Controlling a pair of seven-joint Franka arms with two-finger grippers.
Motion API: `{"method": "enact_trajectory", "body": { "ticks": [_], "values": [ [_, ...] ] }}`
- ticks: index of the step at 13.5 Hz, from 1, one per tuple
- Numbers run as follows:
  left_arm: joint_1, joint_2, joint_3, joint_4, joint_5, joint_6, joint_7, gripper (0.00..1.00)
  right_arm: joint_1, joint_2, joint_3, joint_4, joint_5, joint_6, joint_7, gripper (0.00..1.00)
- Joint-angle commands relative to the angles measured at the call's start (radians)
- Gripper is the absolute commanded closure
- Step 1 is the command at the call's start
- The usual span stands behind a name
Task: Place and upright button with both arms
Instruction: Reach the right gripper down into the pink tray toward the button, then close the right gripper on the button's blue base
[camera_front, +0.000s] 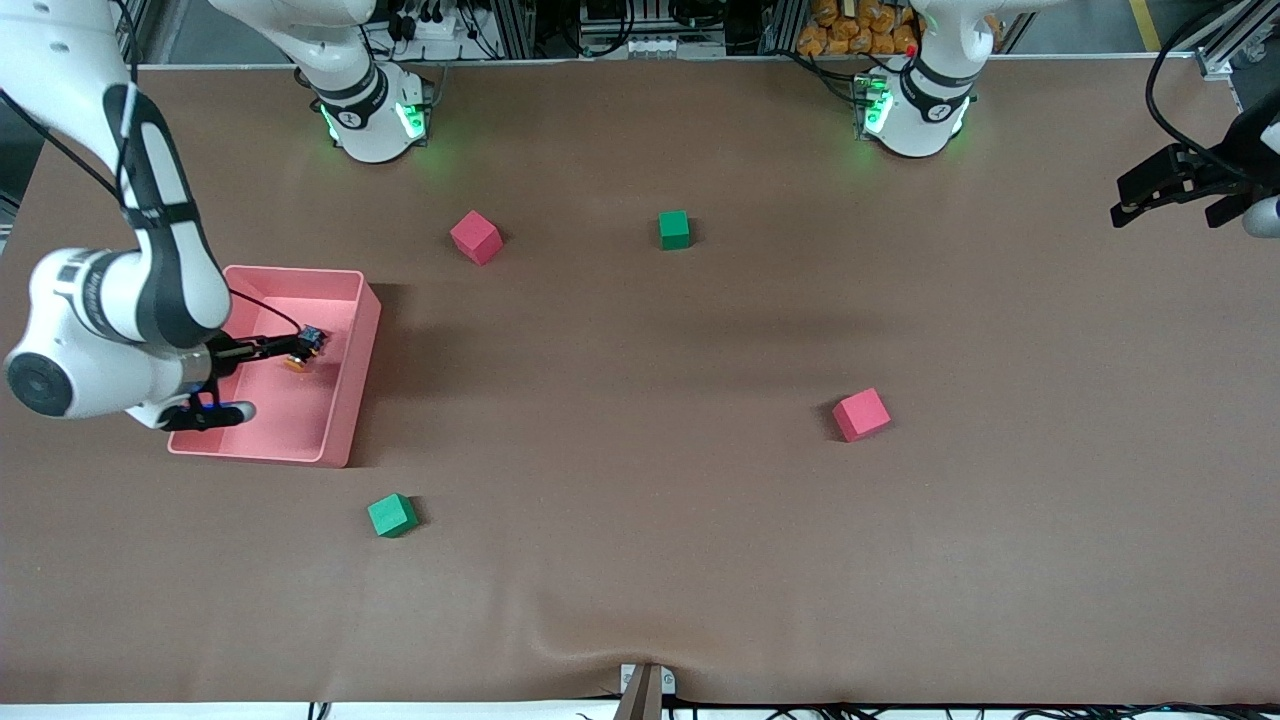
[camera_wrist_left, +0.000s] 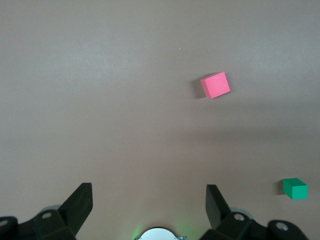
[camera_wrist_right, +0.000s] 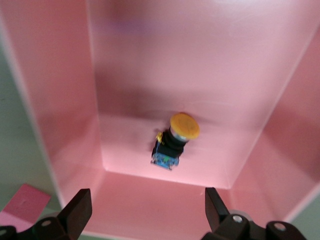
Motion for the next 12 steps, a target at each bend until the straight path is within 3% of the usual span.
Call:
{"method": "enact_trajectory", "body": {
  "ticks": [1,5,12],
  "values": [
    [0.008,-0.008,0.002,-0.005,-0.002,0.012,0.03,0.0,-0.015,0.047,-0.002,0.005,-0.008,0.044,-0.002,0.0],
    [0.006,0.0,0.002,-0.007,0.0,0.014,0.03,0.0,-0.009,0.088,-0.04,0.005,-0.004,0.077,0.053,0.0],
    [0.003,0.015,-0.001,-0.007,0.0,0.028,0.03,0.0,0.015,0.114,-0.04,-0.011,-0.004,0.055,0.162,0.0]
  ]
}}
